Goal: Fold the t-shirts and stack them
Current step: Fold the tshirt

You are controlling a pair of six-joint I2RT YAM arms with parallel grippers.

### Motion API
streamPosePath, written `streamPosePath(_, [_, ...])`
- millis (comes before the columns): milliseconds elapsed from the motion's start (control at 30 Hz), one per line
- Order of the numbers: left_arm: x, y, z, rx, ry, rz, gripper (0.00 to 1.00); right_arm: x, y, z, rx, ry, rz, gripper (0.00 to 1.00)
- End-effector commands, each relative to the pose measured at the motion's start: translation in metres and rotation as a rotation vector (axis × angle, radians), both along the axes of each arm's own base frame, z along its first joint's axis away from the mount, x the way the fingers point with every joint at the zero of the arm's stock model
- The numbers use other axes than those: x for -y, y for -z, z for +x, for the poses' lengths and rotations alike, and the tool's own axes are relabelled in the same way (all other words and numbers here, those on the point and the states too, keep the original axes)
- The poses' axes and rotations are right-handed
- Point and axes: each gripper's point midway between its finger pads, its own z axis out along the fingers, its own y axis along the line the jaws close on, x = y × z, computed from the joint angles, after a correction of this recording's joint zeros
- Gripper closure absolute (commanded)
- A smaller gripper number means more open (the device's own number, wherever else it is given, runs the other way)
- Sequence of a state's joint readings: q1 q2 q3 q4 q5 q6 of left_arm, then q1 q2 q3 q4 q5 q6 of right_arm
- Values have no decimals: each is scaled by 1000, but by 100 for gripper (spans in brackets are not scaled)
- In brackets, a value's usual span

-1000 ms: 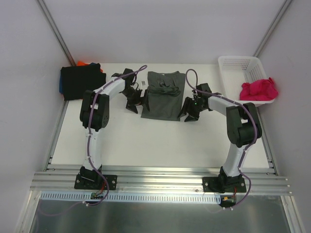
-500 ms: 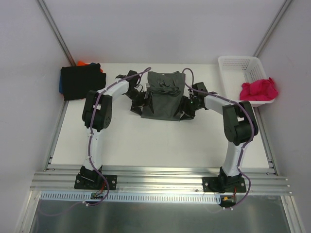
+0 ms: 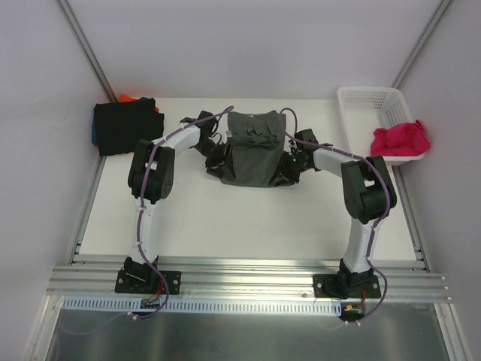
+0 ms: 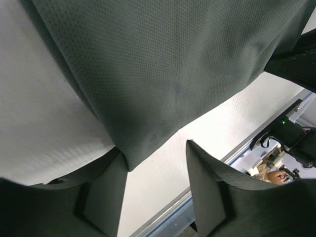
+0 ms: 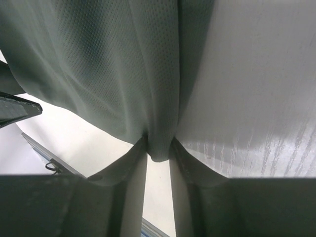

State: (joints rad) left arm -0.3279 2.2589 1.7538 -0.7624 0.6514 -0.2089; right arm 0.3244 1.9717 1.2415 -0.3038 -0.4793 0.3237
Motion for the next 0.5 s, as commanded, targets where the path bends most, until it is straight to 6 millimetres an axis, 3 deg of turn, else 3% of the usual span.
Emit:
streamPosePath(0, [6,-2,-8,-30,3,-24,53,-6,-9,5,29,-13,11,73])
streamPosePath(167, [5,-8,-11,-27,-4,-23,75,-3,-18,1,41,-18,6,81])
streamPosePath(467, [0,-23,-26,-24,-1,-29,86,6,-40,-13,64,-24,19,89])
